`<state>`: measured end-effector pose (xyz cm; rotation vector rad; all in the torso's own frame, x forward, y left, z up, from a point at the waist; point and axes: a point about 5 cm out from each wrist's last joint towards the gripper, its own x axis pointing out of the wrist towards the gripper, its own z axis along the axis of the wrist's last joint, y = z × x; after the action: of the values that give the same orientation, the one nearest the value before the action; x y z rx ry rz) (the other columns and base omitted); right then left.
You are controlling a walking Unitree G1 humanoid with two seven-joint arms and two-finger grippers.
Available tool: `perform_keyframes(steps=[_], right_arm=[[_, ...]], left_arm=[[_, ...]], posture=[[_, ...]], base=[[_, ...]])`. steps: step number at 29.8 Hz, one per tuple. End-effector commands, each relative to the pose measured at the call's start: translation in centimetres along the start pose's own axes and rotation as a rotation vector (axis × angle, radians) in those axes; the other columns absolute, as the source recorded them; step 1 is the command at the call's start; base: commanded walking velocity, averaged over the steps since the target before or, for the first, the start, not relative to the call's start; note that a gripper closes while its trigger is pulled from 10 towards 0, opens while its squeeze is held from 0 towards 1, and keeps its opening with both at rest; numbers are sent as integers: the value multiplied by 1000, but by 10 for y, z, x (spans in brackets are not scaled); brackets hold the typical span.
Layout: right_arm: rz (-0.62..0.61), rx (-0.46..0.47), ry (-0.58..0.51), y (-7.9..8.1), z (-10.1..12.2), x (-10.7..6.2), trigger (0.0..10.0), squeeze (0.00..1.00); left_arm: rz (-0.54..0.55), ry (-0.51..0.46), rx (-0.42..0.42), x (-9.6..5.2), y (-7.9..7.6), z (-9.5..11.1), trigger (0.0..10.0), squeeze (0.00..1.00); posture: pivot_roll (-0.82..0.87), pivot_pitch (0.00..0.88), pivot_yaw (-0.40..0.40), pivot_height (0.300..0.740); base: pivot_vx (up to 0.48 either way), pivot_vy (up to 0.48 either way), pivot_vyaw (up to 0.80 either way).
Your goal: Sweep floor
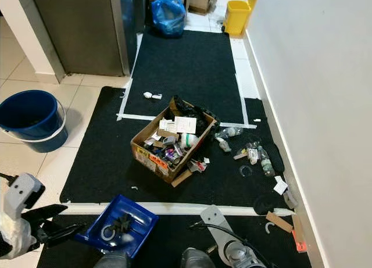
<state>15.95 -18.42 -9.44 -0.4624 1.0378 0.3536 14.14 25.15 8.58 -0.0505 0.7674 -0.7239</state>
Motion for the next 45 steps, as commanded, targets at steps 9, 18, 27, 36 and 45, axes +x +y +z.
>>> perform_keyframes(steps=[9, 18, 27, 36, 45], right_arm=[[-4, -24, 58, -3, -10, -2, 10000, 0], [1, -29, 56, -2, -9, -1, 10000, 0], [1, -36, 58, -3, -10, -1, 10000, 0], [-4, -37, 53, -5, -8, -1, 10000, 0], [-1, -37, 57, -5, -9, -1, 10000, 0]], left_arm=[[103, 26, 66, -17, 9, 8, 10000, 306], [81, 127, 75, -14, 1, -6, 10000, 0], [55, 165, 65, -10, -7, -14, 10000, 0], [112, 221, 94, -2, 3, -27, 10000, 0], [135, 250, 94, 7, 7, -40, 10000, 0]], posture=[[302, 15, -82, 740], [306, 17, -83, 740], [311, 20, -92, 740], [307, 16, -92, 740], [305, 18, -92, 740]], base=[[0, 0, 0], [0, 0, 0], [0, 0, 0], [0, 0, 0], [0, 0, 0]])
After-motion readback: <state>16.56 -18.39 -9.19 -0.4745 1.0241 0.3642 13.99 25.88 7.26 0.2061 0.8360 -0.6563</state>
